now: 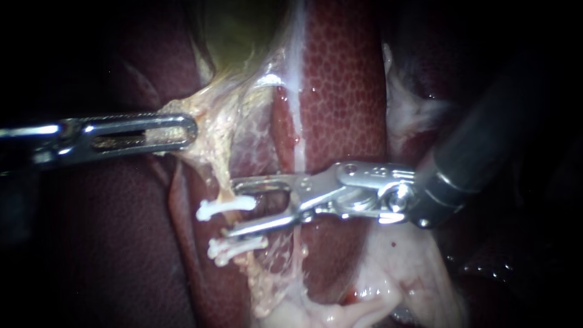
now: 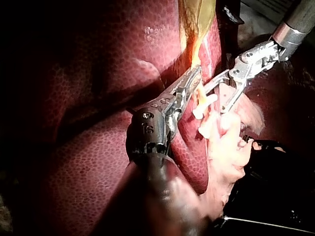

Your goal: Going back third clip left tube

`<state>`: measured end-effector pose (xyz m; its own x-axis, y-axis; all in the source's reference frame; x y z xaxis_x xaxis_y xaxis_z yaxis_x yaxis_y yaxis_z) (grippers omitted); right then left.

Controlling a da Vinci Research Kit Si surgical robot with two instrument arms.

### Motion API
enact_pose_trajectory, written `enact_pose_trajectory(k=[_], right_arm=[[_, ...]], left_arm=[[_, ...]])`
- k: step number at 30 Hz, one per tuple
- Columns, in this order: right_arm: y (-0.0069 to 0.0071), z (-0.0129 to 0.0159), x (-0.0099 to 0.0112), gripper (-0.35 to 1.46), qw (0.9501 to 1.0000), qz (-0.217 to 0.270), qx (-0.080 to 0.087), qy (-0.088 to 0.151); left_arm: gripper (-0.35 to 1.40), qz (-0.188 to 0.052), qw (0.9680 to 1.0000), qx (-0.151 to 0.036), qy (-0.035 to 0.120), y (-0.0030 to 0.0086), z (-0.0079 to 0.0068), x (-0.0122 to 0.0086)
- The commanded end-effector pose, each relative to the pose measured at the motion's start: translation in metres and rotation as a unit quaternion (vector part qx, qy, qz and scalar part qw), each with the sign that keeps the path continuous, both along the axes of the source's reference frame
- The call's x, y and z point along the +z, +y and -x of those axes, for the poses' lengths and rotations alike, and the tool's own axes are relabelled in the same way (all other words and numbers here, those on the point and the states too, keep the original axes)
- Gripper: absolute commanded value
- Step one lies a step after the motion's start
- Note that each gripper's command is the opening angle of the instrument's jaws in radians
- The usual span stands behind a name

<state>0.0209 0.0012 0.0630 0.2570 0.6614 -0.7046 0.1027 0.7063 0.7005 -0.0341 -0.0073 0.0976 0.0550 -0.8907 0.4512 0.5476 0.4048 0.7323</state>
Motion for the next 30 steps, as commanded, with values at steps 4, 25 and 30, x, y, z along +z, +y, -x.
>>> enact_pose_trajectory(k=[4, 25, 30], right_arm=[[0.0007, 0.0034, -0.0014, 0.60, 1.0000, 0.008, 0.002, 0.001], [0.0037, 0.0122, -0.0091, 0.60, 0.9993, 0.031, 0.012, 0.019], [0.0037, 0.0126, -0.0090, 0.60, 0.9993, 0.031, 0.012, 0.019]], left_arm=[[-0.35, 0.000, 1.0000, 0.000, 0.000, 0.0000, 0.0000, 0.0000], [-0.35, 0.003, 1.0000, -0.002, 0.002, -0.0002, 0.0011, 0.0016], [-0.35, 0.008, 1.0000, -0.004, 0.002, -0.0004, 0.0024, 0.0035]])
